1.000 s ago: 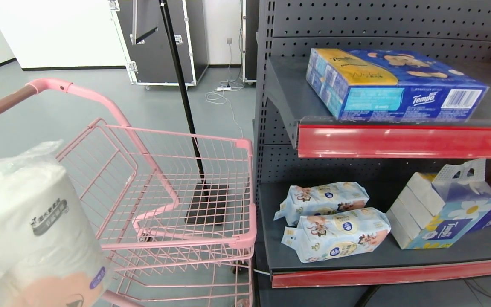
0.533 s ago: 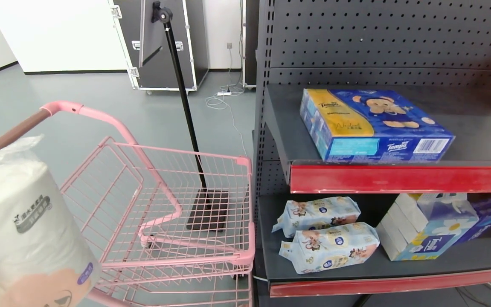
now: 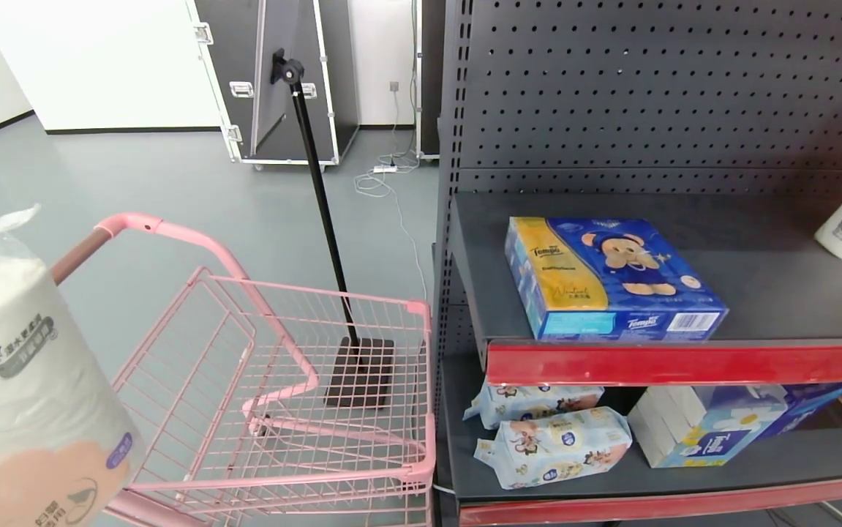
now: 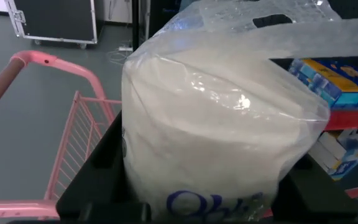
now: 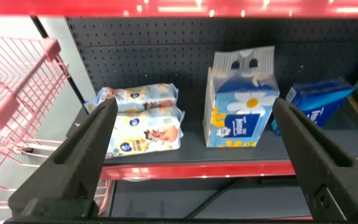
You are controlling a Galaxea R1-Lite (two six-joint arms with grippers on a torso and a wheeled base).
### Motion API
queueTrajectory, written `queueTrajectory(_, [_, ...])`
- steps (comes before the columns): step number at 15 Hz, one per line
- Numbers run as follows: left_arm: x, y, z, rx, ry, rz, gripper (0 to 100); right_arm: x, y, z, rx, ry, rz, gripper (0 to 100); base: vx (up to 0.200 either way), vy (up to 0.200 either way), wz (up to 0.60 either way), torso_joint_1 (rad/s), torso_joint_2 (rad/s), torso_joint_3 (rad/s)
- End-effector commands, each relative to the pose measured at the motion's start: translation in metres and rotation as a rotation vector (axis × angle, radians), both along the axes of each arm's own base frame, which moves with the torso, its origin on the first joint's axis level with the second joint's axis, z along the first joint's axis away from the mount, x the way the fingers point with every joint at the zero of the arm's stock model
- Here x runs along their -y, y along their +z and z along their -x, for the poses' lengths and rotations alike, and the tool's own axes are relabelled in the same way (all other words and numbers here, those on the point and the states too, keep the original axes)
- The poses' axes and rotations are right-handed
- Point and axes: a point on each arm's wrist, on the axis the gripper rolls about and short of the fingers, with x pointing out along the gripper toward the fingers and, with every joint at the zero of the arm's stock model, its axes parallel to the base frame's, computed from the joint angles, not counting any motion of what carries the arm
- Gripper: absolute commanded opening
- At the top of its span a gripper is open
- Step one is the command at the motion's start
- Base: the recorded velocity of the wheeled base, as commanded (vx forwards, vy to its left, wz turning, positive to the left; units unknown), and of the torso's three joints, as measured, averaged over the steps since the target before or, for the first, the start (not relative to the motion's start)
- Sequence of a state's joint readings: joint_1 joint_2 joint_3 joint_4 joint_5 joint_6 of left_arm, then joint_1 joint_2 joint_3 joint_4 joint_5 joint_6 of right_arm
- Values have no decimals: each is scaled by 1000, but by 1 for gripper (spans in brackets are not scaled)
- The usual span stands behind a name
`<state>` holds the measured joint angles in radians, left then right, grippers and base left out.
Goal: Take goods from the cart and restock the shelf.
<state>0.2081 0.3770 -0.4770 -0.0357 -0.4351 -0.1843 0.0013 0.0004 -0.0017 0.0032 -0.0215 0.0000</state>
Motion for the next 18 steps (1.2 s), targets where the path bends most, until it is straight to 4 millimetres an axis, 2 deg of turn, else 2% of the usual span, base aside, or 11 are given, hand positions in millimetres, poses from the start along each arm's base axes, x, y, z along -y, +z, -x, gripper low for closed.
queueTrajectory(1, [0,2,-2,-5,-3,1,0,0,0,0,0,0,0,100,0,0,0,193,-579,-364])
queueTrajectory(8, [-1,4,-4,5,-19,-54,0,0,0,0,0,0,0,100,0,0,0,196,-511,-315])
queueTrajectory(14, [0,3,-2,15,-15,-79,0,0,0,0,0,0,0,100,0,0,0,19,-44,-24])
queueTrajectory(18, [-1,3,-3,15,-13,-83,0,0,0,0,0,0,0,100,0,-200,0,-1,-4,1])
